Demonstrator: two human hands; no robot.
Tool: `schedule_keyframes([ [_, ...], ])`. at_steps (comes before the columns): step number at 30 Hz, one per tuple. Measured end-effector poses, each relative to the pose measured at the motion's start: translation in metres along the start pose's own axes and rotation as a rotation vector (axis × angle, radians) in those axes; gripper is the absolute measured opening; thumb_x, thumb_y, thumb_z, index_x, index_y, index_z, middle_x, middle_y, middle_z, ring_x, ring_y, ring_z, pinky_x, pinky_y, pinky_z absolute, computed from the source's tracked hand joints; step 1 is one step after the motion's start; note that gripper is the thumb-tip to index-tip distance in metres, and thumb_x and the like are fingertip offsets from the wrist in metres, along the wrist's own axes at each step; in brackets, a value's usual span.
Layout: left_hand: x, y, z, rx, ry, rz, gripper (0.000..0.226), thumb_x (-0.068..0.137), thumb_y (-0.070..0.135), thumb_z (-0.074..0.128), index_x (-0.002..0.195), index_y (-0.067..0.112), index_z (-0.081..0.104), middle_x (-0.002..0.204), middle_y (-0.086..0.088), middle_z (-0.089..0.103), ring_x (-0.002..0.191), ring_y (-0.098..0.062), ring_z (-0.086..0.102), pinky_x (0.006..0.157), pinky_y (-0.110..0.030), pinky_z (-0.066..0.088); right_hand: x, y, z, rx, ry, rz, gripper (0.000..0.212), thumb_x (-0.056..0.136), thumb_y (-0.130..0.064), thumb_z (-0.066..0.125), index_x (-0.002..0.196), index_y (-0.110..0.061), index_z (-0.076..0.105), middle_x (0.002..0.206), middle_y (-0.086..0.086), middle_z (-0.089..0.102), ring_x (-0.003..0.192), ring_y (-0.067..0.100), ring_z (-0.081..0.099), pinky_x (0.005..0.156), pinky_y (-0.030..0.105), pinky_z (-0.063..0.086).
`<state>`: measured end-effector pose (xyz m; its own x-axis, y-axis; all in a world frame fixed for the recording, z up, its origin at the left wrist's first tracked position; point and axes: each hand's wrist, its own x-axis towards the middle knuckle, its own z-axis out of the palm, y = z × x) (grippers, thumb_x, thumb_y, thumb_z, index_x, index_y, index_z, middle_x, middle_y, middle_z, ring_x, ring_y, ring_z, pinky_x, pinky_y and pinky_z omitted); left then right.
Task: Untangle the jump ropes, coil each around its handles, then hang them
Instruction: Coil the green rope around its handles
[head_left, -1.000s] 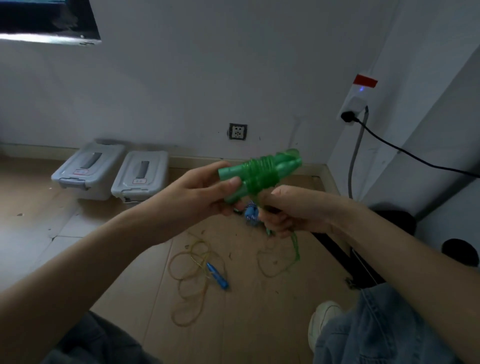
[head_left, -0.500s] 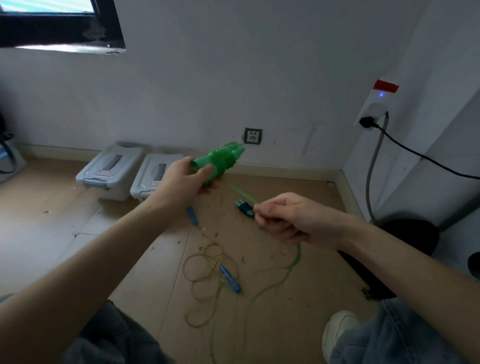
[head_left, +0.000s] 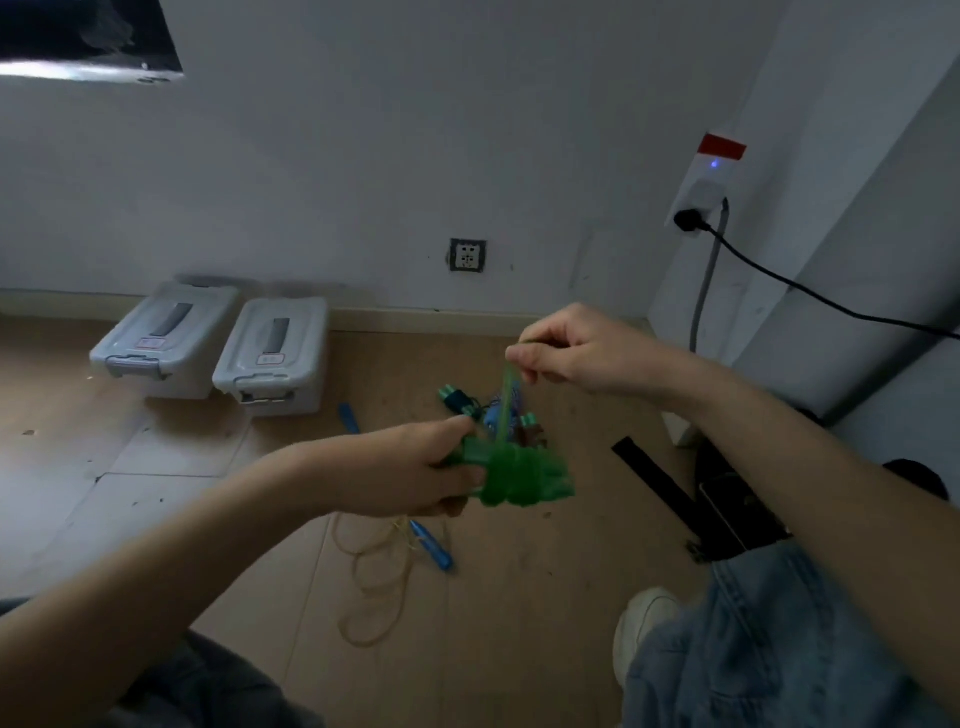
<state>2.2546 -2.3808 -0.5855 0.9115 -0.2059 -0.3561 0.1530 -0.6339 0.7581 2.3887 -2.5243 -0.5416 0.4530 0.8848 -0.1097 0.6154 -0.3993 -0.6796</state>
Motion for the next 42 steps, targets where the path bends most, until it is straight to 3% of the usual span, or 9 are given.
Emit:
schedule_keyframes([
  [4, -0.019, 0.02, -0.011, -0.221, -0.213, 0.175, 0.01, 0.092, 0.026, 0.044, 0.085, 0.029, 0.05, 0.072, 0.01, 0.056, 0.058, -0.003, 0.048, 0.055, -0.019, 0.043, -0.001, 0.007, -0.001, 0.153, -0.131, 0.075, 0.028, 0.089, -0.033, 0.056, 0.079, -0.009, 0.066, 0.051, -0.007, 0.043, 0.043, 0.007, 0.034, 0.04, 0.017, 0.029],
  [8, -0.032, 0.021, -0.029, -0.483, -0.173, 0.312, 0.019, 0.087, 0.026, 0.049, 0.103, 0.017, 0.055, 0.081, 0.004, 0.062, 0.063, -0.004, 0.053, 0.057, -0.016, 0.046, -0.004, 0.015, 0.005, 0.411, -0.216, 0.026, 0.015, 0.082, -0.028, 0.064, 0.083, -0.014, 0.063, 0.069, 0.008, 0.054, 0.057, 0.02, 0.045, 0.051, 0.025, 0.038],
  [12, -0.029, 0.012, -0.038, -0.836, 0.173, 0.248, 0.033, 0.083, 0.022, 0.054, 0.113, 0.01, 0.055, 0.074, 0.0, 0.064, 0.058, -0.006, 0.055, 0.055, -0.015, 0.049, -0.002, 0.018, 0.017, 0.601, -0.252, 0.05, 0.028, 0.089, -0.034, 0.054, 0.064, -0.021, 0.051, 0.05, -0.008, 0.037, 0.042, 0.007, 0.024, 0.041, 0.019, 0.018],
  [16, -0.017, 0.001, -0.044, -0.926, 0.54, 0.145, 0.02, 0.089, 0.017, 0.049, 0.108, 0.012, 0.055, 0.065, 0.002, 0.066, 0.051, -0.002, 0.056, 0.047, -0.014, 0.046, -0.001, 0.012, 0.018, 0.654, -0.234, 0.001, 0.039, 0.084, -0.049, 0.049, 0.058, -0.021, 0.049, 0.052, -0.006, 0.031, 0.045, 0.009, 0.02, 0.042, 0.022, 0.016],
  [21, -0.005, -0.016, -0.042, -0.438, 0.817, -0.062, 0.009, 0.092, 0.019, 0.049, 0.086, 0.025, 0.051, 0.067, 0.003, 0.061, 0.045, 0.003, 0.054, 0.042, -0.01, 0.043, -0.004, -0.005, 0.014, 0.582, -0.237, -0.105, 0.039, 0.086, -0.042, 0.052, 0.051, -0.024, 0.045, 0.049, -0.007, 0.03, 0.041, 0.009, 0.021, 0.039, 0.021, 0.019],
  [25, 0.004, -0.013, -0.015, 0.007, 0.664, -0.084, 0.013, 0.092, 0.026, 0.049, 0.081, 0.028, 0.043, 0.071, 0.006, 0.059, 0.057, -0.002, 0.055, 0.042, -0.009, 0.041, -0.003, -0.012, 0.009, 0.362, -0.113, -0.105, 0.048, 0.094, -0.033, 0.047, 0.047, -0.026, 0.044, 0.045, -0.01, 0.033, 0.039, 0.007, 0.026, 0.039, 0.016, 0.024],
  [29, 0.002, -0.002, -0.005, 0.146, 0.453, 0.034, 0.005, 0.092, 0.026, 0.048, 0.089, 0.024, 0.045, 0.074, 0.007, 0.06, 0.063, -0.002, 0.057, 0.056, -0.014, 0.046, -0.001, -0.002, 0.001, 0.22, 0.061, -0.012, 0.046, 0.096, -0.029, 0.047, 0.051, -0.018, 0.039, 0.044, -0.006, 0.028, 0.039, 0.01, 0.022, 0.038, 0.015, 0.025],
  [36, -0.02, 0.018, -0.021, -0.293, 0.053, 0.224, 0.013, 0.091, 0.024, 0.049, 0.09, 0.012, 0.052, 0.067, 0.006, 0.057, 0.054, -0.006, 0.046, 0.049, -0.015, 0.039, -0.003, 0.006, -0.005, 0.225, -0.04, -0.007, 0.049, 0.075, -0.058, 0.056, 0.056, -0.013, 0.046, 0.048, -0.001, 0.031, 0.04, 0.014, 0.024, 0.039, 0.022, 0.022],
  [42, -0.028, 0.014, -0.029, -0.407, -0.13, 0.242, 0.024, 0.086, 0.03, 0.05, 0.102, 0.011, 0.054, 0.075, 0.004, 0.058, 0.058, -0.007, 0.046, 0.053, -0.015, 0.042, -0.004, 0.006, -0.002, 0.241, -0.111, -0.039, 0.049, 0.069, -0.059, 0.061, 0.061, -0.011, 0.066, 0.046, 0.0, 0.041, 0.039, 0.012, 0.032, 0.037, 0.019, 0.026],
])
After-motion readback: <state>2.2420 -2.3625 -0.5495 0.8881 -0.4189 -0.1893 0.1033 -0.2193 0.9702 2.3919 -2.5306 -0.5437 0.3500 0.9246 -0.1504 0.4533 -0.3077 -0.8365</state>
